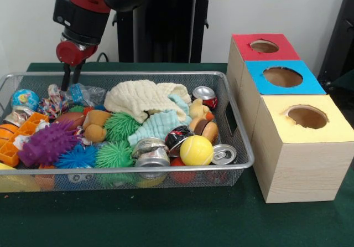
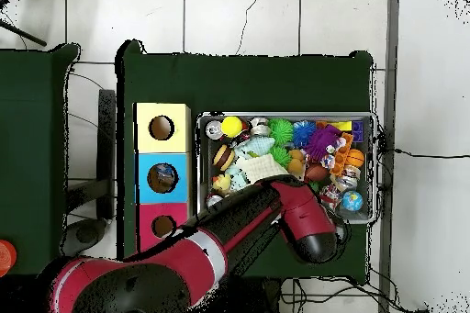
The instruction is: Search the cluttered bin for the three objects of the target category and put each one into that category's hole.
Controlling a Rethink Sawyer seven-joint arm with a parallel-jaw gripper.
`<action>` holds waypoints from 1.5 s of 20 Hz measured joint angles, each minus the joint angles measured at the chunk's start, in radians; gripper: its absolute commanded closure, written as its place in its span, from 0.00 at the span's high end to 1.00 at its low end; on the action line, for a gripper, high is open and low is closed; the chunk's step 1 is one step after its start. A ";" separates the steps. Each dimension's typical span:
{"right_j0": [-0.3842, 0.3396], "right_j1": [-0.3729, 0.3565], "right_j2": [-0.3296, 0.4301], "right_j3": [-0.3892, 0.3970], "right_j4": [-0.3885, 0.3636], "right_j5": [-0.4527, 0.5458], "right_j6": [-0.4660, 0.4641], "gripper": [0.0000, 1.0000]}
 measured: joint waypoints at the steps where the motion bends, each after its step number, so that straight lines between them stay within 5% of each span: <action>1: 0.003 0.000 0.000 0.000 0.001 0.000 0.000 1.00; 13: 0.052 0.001 0.000 0.004 0.013 0.000 0.072 1.00; 27: -0.027 -0.005 0.057 -0.001 0.039 0.001 0.103 1.00; 28: -0.046 -0.010 0.073 0.000 0.040 -0.001 0.103 0.00; 30: -0.056 -0.014 0.074 0.001 0.040 -0.002 0.103 0.00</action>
